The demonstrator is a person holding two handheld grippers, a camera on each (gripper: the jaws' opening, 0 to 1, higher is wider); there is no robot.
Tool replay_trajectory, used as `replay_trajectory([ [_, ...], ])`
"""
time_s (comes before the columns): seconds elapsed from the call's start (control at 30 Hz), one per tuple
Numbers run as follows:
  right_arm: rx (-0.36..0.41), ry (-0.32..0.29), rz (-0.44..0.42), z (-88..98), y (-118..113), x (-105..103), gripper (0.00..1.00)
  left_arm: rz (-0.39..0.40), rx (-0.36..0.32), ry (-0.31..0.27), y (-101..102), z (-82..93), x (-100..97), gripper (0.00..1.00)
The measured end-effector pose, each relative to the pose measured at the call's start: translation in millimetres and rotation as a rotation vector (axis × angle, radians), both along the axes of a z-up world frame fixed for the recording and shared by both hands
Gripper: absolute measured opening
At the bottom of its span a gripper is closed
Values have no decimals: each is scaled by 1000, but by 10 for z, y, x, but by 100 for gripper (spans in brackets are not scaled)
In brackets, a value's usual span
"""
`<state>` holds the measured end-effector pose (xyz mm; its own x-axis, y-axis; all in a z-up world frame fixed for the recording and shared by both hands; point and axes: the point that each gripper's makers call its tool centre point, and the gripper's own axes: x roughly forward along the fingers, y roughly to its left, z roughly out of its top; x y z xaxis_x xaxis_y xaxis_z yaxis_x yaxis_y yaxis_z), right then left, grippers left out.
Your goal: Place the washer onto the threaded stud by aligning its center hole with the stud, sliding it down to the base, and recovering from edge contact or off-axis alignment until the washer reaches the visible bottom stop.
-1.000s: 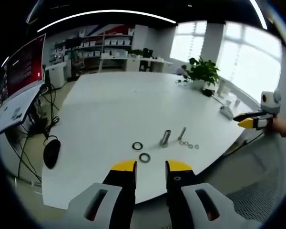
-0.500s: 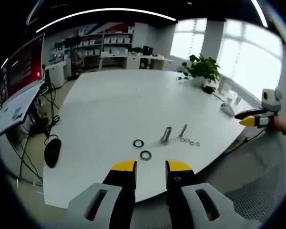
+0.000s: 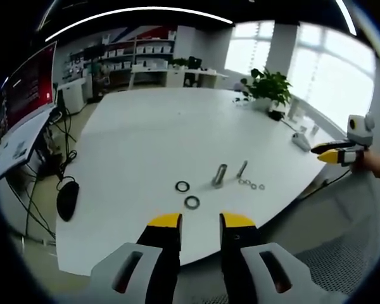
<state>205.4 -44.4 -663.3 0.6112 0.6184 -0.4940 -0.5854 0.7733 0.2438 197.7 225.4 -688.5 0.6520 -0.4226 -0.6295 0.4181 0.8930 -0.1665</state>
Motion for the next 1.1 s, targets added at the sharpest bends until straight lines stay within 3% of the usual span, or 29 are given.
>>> replay_trajectory([
  [0.73,-7,12,8,-34,8,-5,31,-14,1,11,-85,14,-34,21],
  [0.87,-6,16,17,-41,20,-18,31,10,33,-24,-20,60,-2,22],
  [1.1,-8,18,25,-46,32,-23,31,13,27,-2,-25,23,-12,23],
])
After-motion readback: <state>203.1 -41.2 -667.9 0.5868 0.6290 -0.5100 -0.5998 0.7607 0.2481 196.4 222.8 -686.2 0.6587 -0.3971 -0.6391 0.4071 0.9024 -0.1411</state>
